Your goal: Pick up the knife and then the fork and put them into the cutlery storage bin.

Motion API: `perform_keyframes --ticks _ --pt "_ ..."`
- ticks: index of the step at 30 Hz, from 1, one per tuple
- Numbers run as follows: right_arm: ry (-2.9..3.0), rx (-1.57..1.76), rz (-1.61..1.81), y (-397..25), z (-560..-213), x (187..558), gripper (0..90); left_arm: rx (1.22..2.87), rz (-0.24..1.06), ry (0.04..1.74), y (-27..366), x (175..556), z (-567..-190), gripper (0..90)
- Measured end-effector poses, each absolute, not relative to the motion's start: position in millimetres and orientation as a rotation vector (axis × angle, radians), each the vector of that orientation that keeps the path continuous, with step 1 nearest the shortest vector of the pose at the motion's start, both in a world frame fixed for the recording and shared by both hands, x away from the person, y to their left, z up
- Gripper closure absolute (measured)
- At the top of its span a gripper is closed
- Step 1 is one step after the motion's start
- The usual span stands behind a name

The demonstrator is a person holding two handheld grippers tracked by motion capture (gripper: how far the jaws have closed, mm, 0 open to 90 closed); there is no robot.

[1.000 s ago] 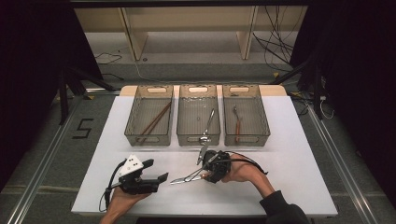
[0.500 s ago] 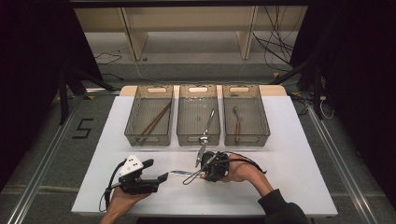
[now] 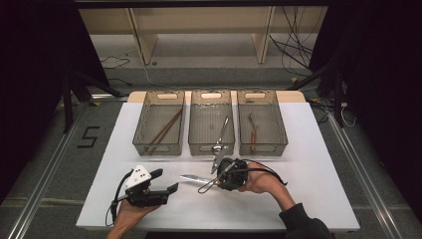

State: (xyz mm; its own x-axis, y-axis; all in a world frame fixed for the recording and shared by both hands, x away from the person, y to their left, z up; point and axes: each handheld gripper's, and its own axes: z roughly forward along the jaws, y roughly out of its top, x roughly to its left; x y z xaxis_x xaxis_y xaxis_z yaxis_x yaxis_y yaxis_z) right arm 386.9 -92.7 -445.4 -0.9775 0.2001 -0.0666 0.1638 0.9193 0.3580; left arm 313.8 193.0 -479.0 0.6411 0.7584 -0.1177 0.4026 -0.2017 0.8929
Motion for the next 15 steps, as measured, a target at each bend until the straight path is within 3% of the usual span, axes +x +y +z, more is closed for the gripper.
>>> perform_keyframes --ticks 15 --pt "2.834 0.549 0.8 -123 -411 400 77.1 1.805 0.431 0.934 194 314 -479 20.1"
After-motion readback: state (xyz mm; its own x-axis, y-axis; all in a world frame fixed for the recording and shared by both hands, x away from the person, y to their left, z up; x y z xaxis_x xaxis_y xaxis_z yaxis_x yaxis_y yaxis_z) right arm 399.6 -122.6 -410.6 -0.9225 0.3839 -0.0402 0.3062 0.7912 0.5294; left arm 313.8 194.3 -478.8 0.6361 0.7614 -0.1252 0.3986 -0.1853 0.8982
